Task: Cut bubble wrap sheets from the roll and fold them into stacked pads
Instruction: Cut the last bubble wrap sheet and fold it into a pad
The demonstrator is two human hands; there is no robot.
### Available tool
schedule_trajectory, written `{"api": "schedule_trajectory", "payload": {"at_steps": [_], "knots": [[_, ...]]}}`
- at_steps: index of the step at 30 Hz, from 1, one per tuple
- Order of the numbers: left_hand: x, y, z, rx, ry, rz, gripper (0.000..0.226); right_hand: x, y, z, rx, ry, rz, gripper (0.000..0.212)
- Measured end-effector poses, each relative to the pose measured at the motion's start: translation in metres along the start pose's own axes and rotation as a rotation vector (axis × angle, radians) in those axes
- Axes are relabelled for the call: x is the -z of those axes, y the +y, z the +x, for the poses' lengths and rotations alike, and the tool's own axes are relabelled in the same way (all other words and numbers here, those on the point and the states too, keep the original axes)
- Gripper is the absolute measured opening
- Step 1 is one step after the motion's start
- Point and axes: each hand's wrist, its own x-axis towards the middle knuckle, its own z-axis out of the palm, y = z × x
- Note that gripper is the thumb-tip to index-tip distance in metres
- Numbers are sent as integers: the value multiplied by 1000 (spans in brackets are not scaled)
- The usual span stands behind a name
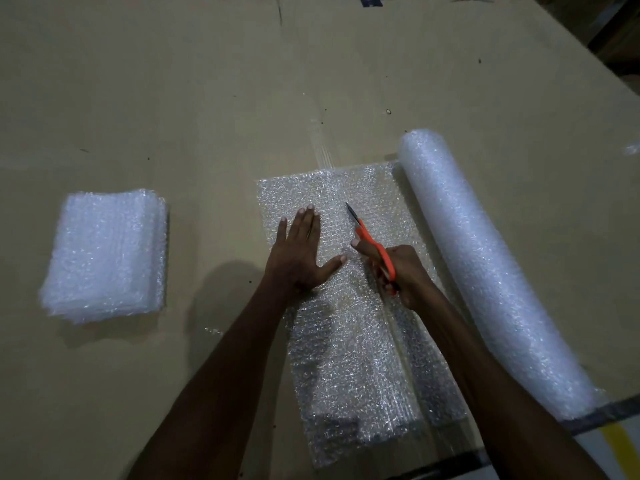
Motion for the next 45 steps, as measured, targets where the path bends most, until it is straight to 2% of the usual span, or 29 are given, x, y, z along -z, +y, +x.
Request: {"api": "schedule_trajectory", "payload": {"at_steps": [6,12,17,27,45], "knots": [[7,-1,5,10,-1,-13,107,5,1,4,16,-23,9,50],[21,-12,36,10,17,-5,93,5,-1,2,-35,-41,23,46],[13,-21,50,-5,-38,1,99,2,-9,13,-31,-14,4,49],[2,-24,49,-37,62,22,98,-5,-13,25,-5,-18,20,46],[0,-24,48,-39,83,12,97,-14,-26,39,23,-17,49,47]]}}
